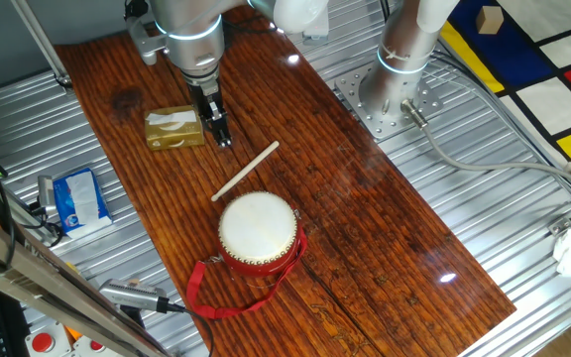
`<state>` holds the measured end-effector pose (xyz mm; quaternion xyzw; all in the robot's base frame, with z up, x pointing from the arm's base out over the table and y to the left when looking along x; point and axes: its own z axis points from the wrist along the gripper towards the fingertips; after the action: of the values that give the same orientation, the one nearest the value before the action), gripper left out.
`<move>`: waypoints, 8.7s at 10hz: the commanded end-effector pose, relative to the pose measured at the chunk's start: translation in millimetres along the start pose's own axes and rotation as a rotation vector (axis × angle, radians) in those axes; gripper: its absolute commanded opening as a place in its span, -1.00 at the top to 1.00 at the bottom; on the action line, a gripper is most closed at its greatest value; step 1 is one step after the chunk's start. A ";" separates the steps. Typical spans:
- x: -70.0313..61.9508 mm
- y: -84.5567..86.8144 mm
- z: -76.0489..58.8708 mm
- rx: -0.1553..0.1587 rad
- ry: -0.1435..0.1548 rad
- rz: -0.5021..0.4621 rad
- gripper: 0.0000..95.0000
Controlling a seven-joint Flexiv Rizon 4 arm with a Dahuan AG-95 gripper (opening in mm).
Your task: Play the drum
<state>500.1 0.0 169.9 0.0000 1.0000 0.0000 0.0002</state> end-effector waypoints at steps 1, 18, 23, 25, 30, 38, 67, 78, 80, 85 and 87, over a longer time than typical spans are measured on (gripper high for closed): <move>0.1 0.0 -0.1 -0.065 0.001 -0.146 1.00; 0.4 0.1 -0.1 -0.068 0.018 -0.147 1.00; 0.4 0.1 -0.1 -0.074 0.023 -0.160 1.00; 0.3 0.4 -0.4 -0.075 0.020 -0.148 1.00; -0.4 2.0 0.3 -0.105 0.014 -0.154 1.00; -5.2 12.5 33.6 -0.112 -0.005 -0.223 1.00; 22.2 32.1 125.0 -0.130 -0.054 -0.192 1.00; 22.2 32.1 125.0 -0.126 -0.106 -0.157 1.00; 22.2 32.1 125.0 -0.126 -0.102 -0.155 1.00; 24.1 31.0 120.7 -0.162 0.043 -0.192 1.00; 33.5 29.6 123.0 -0.158 0.067 -0.205 1.00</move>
<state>470.4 30.4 48.1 -0.0973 0.9912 0.0873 -0.0184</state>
